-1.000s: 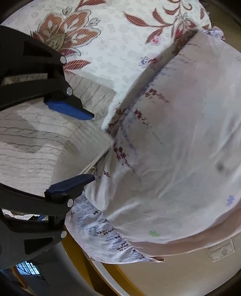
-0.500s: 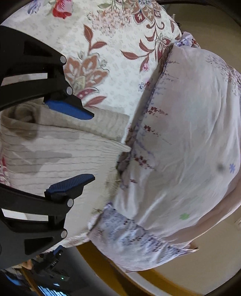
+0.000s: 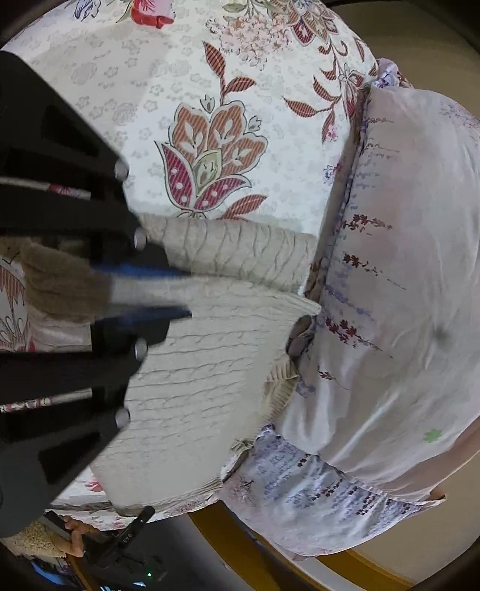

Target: Fold small clothes

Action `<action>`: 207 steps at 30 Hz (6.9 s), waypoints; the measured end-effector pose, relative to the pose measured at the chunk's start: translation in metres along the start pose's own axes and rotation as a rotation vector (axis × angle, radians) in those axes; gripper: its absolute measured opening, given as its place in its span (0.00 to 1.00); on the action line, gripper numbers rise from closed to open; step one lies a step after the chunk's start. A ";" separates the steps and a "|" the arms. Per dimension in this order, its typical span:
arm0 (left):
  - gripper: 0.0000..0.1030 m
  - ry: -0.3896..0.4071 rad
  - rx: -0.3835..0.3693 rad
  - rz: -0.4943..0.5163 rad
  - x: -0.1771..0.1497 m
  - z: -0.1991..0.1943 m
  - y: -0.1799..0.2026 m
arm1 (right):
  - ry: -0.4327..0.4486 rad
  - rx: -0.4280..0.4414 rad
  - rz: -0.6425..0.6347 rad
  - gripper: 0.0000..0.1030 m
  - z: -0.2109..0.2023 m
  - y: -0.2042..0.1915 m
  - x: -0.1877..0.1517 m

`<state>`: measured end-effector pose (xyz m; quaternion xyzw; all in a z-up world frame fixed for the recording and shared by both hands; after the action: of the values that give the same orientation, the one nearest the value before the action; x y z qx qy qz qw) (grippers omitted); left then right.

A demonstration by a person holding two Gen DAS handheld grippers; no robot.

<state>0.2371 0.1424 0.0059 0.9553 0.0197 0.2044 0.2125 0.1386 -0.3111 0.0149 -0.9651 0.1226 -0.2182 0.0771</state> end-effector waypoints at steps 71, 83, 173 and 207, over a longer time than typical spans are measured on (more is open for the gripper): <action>0.70 -0.011 -0.162 -0.259 0.019 0.007 -0.036 | -0.099 -0.059 -0.376 0.62 0.070 -0.175 0.014; 0.61 -0.039 -0.232 -0.259 0.024 0.018 -0.030 | -0.083 -0.057 -0.383 0.62 0.071 -0.173 0.013; 0.76 -0.269 -0.435 -0.023 -0.022 0.086 0.149 | 0.016 0.284 -0.030 0.17 -0.010 -0.037 0.085; 0.76 -0.308 -0.415 0.134 -0.048 0.077 0.179 | -0.031 0.208 0.206 0.56 -0.019 0.058 0.043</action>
<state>0.2148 -0.0570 -0.0014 0.9103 -0.1185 0.0700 0.3903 0.1559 -0.3803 0.0368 -0.9376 0.1964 -0.2056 0.2004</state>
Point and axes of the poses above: each gripper's, at about its wrist camera, not at the fingertips, and z roughly the way its jaws point, y to its right, x to its top, the point moved 2 cm from there along z, roughly the way its jaws point, and after that the axes turned 13 degrees about -y, right-handed, at the moved point
